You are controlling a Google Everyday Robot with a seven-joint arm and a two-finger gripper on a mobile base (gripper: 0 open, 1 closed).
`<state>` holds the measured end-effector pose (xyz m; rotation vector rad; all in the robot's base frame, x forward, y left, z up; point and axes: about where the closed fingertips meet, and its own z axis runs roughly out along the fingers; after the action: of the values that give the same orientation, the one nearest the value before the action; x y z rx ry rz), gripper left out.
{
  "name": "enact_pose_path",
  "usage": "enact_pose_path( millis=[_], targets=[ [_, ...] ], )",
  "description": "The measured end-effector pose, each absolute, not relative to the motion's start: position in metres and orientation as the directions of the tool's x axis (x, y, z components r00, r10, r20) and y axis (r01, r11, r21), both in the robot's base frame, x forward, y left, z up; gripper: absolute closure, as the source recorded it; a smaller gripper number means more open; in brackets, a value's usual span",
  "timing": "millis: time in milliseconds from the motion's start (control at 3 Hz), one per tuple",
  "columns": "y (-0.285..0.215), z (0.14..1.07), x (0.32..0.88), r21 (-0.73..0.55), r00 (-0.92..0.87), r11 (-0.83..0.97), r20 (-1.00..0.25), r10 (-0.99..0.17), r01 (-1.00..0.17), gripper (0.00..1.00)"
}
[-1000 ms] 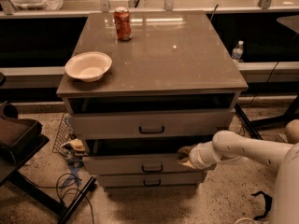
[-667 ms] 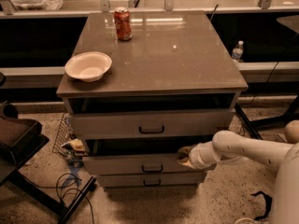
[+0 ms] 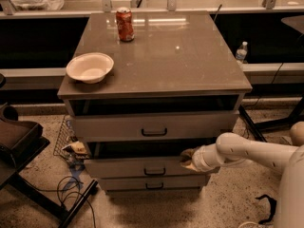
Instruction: Open middle drawer
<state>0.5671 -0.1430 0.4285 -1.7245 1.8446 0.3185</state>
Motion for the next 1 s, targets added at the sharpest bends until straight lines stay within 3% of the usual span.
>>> enact_pose_path(
  millis=[333,667,1000],
  targets=[
    [-0.1429,0.4285,0.5671,-0.215,0.012,0.132,-0.562,-0.827,-0.968,0.76],
    [-0.1420,0.4279,0.5667,-0.214,0.012,0.131,-0.563,-0.827,-0.968,0.48],
    [-0.1420,0.4279,0.5667,-0.213,0.012,0.131,-0.563,-0.827,-0.968,0.62]
  ],
)
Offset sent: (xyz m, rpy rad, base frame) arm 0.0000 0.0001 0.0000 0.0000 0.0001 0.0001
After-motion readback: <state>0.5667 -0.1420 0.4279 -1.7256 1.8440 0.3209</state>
